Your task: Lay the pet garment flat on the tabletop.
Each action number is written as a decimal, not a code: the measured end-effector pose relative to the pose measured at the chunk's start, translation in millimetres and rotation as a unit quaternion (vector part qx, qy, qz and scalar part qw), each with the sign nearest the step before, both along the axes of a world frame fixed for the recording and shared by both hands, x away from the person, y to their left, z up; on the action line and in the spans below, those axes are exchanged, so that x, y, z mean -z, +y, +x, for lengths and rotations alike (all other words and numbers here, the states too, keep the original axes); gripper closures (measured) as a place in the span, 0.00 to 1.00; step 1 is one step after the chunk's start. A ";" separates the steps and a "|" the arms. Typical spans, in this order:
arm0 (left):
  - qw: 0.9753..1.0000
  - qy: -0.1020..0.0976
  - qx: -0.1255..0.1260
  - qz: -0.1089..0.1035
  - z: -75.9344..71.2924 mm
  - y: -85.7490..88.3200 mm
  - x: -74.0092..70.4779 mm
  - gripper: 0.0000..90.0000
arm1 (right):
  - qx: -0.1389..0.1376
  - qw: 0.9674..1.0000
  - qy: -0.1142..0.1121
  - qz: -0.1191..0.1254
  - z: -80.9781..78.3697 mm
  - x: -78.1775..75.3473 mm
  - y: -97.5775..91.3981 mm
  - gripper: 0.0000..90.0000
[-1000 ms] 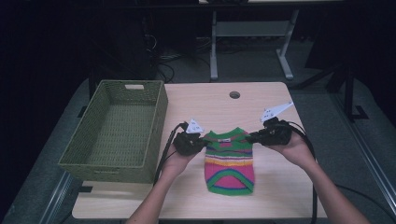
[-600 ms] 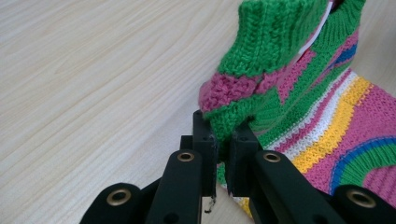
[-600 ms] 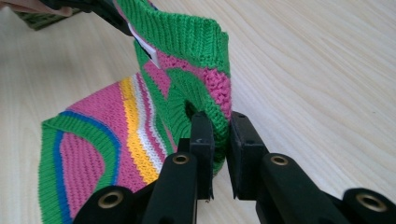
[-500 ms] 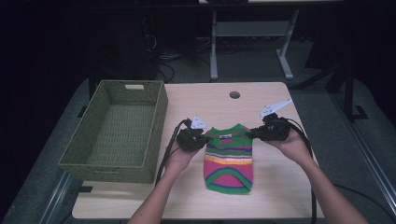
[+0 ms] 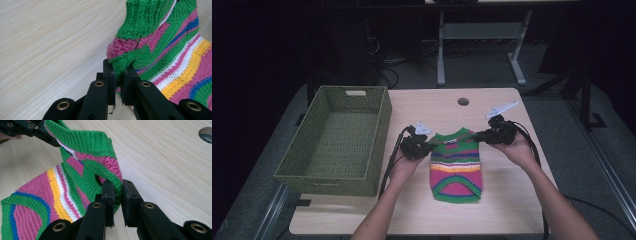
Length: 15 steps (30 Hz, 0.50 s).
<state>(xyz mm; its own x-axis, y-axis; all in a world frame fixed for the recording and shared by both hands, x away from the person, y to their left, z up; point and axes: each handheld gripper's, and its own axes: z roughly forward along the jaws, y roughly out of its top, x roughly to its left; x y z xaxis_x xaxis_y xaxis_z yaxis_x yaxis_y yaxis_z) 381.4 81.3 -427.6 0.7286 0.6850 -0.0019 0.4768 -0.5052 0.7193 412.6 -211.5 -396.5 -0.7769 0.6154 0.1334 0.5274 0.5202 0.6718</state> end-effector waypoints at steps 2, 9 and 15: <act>1.000 -0.002 -0.001 0.001 0.0 -0.6 0.2 0.93 | 0.003 1.000 0.003 -0.002 0.3 1.0 -0.1 0.90; 0.999 0.013 -0.050 -0.001 4.3 3.1 2.3 0.56 | 0.058 0.998 -0.005 0.011 6.7 2.5 -11.3 0.56; 0.999 0.035 -0.032 -0.017 0.3 4.2 5.8 0.62 | 0.048 0.999 0.011 0.007 -0.8 8.8 -16.6 0.52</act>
<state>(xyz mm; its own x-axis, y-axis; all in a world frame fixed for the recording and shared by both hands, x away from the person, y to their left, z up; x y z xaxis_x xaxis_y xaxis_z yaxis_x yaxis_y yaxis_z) 381.7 85.5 -433.4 0.6799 0.7294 -0.0757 0.5579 -0.4475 0.6990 411.8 -228.2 -405.3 -0.7111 0.6847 0.1600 0.5896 0.4567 0.6662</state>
